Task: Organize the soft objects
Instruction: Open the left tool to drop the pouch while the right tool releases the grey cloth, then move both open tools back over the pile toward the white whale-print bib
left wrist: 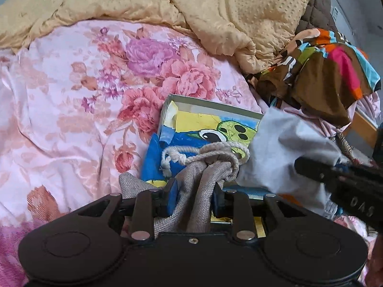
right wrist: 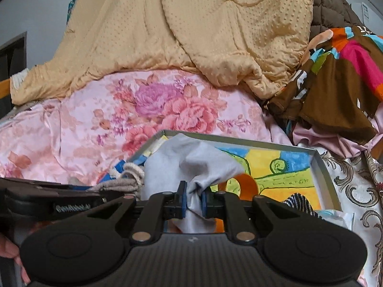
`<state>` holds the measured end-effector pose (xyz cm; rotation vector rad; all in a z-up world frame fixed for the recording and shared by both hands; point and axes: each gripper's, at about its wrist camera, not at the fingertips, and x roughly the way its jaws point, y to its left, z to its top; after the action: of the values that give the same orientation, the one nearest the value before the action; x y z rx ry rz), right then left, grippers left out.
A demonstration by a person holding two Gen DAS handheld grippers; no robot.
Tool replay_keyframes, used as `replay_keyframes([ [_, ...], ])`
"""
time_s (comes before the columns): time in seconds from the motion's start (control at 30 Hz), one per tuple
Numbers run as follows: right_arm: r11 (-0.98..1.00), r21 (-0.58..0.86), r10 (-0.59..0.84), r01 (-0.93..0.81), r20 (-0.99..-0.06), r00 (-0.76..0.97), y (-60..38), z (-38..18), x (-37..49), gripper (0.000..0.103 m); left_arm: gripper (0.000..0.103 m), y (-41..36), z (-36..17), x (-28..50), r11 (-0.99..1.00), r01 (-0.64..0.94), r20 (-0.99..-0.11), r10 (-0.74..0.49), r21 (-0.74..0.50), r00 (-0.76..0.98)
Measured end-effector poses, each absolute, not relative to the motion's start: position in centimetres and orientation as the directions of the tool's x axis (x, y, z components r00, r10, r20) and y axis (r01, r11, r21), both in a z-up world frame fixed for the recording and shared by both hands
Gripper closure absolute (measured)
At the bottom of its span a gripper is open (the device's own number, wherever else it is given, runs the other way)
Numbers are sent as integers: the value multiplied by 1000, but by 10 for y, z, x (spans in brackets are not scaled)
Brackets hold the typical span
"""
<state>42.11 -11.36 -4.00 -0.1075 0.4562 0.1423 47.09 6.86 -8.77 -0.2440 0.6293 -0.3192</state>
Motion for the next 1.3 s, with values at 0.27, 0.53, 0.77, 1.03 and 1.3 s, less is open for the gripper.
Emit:
replay_keyframes([
  [0.27, 981, -110, 95, -160, -447, 889, -111, -39, 421, 70, 49, 70, -87, 472, 913, 221, -529, -382, -343, 757],
  [0.53, 979, -141, 72, -150, -448, 891, -119, -35, 413, 37, 31, 69, -81, 465, 918, 215, -523, -370, -334, 768],
  [0.77, 984, -103, 95, -149, -403, 910, -135, -23, 388, 18, 18, 71, -63, 443, 946, 181, -526, -302, -269, 795],
  [1.03, 990, -27, 120, -138, -359, 926, -151, -6, 351, 5, 5, 75, -30, 389, 970, 154, -474, -227, -187, 851],
  [1.3, 987, 12, 154, -159, -320, 935, -161, 8, 303, 0, 1, 81, -2, 336, 982, 86, -477, -158, -170, 865],
])
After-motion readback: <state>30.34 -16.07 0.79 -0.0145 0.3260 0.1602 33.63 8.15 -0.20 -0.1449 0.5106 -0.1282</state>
